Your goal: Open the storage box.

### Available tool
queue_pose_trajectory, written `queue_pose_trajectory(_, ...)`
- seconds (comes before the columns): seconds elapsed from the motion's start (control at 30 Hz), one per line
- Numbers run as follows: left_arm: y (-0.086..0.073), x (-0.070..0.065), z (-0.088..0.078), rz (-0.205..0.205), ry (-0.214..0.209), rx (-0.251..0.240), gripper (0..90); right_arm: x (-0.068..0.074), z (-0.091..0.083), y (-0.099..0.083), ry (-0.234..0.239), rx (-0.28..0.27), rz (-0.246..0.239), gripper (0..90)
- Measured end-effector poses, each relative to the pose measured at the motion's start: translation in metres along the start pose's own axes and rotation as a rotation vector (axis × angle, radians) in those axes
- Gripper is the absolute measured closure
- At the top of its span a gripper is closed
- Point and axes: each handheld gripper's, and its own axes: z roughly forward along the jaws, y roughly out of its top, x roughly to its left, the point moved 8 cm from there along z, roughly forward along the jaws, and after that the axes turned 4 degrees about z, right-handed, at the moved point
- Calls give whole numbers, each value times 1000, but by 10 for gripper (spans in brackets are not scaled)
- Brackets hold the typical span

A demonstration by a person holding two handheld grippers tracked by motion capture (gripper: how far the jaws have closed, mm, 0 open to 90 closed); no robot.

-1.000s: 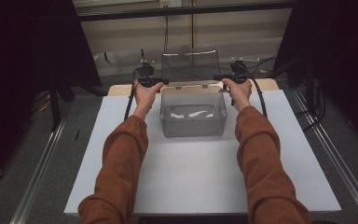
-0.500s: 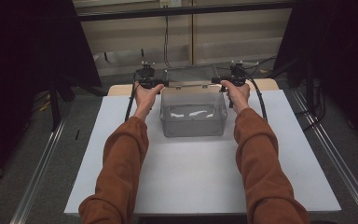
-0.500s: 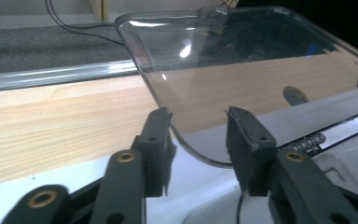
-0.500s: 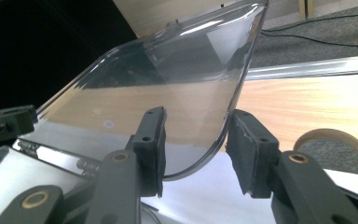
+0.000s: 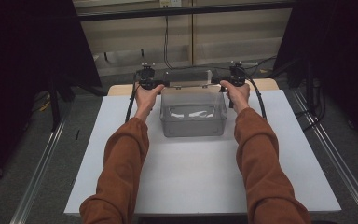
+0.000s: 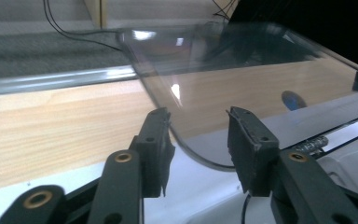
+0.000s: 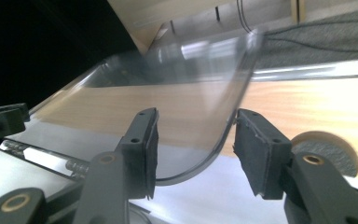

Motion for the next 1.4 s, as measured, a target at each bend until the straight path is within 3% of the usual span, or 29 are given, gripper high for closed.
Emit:
queue_pose_trajectory(0.1,-1,0,3,-4,0,-19,537,0,0,2,3,-21,-6,449)
queue_pose_trajectory(0.17,-1,1,4,0,6,-23,501,1,-2,4,-15,-37,-42,439)
queue_pose_trajectory(0.23,-1,2,3,11,20,-27,411,0,-5,6,-20,-62,-54,413)
queue_pose_trajectory(0.33,3,2,0,26,29,-72,362,0,-8,7,-28,-85,-78,383)
queue_pose_trajectory(0.57,5,-2,-6,116,52,-114,234,4,-15,7,-24,-133,-150,274)
queue_pose_trajectory(0.63,5,-3,-7,117,44,-131,187,6,-18,8,-26,-147,-166,228)
queue_pose_trajectory(0.77,3,-3,-12,135,58,-120,94,12,-25,9,-26,-161,-208,165)
queue_pose_trajectory(0.9,3,-5,-23,124,45,-164,72,18,-32,10,-24,-196,-233,106)
queue_pose_trajectory(1.03,2,-9,-31,157,34,-189,42,22,-38,8,-37,-221,-268,36)
queue_pose_trajectory(1.17,3,-13,-41,159,2,-227,41,24,-43,7,-52,-245,-287,32)
queue_pose_trajectory(1.23,2,-14,-45,185,17,-241,44,25,-47,6,-51,-264,-297,39)
queue_pose_trajectory(1.4,0,-15,-53,188,14,-314,59,29,-53,1,-72,-275,-371,40)
